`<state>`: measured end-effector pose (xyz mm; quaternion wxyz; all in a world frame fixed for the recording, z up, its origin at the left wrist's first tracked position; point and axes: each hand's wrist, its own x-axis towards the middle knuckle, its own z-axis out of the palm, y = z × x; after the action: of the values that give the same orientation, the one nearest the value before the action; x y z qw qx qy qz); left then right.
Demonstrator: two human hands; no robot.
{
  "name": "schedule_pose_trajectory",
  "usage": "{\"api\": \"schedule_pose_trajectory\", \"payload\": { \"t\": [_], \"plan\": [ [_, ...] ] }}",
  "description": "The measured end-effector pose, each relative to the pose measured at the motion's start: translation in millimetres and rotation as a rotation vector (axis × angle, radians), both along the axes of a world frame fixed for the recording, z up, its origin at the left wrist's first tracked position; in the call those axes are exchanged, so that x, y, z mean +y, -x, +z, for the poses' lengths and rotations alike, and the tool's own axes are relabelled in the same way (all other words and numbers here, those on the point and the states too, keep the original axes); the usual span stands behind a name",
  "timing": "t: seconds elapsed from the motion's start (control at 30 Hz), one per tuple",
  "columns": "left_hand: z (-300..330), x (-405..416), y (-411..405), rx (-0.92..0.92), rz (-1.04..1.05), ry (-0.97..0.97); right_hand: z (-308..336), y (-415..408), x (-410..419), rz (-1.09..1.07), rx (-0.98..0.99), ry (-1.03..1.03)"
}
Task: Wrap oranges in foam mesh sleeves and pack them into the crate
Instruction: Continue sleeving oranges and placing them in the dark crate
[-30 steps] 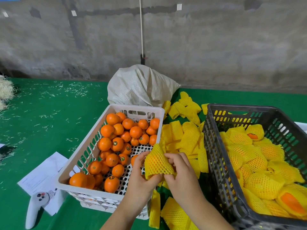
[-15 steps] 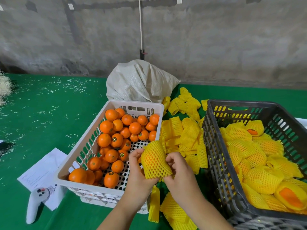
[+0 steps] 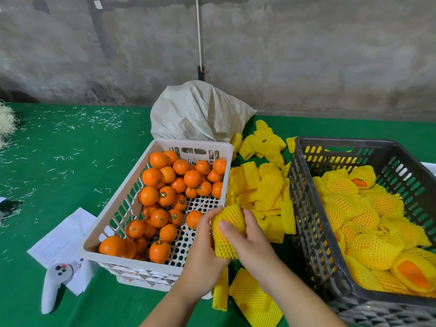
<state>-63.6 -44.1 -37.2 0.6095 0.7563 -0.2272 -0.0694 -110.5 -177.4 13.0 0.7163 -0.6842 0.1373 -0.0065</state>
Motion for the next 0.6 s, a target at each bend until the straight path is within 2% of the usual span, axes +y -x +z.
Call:
{"api": "schedule_pose_trajectory", "payload": {
  "t": [0.2, 0.37, 0.47, 0.6],
  "plan": [
    [8, -4, 7, -0.106, -0.040, -0.040, -3, -5, 2, -0.142, 0.011, -0.034],
    [2, -6, 8, -0.211, -0.125, -0.165, -2, -1, -15, -0.095, 0.109, -0.073],
    [1, -5, 7, -0.171, -0.223, -0.217, -1, 2, -31, -0.030, 0.217, -0.099],
    [0, -1, 5, -0.088, -0.249, -0.239, -8, 4, -26, -0.152, 0.189, -0.179]
  ]
}}
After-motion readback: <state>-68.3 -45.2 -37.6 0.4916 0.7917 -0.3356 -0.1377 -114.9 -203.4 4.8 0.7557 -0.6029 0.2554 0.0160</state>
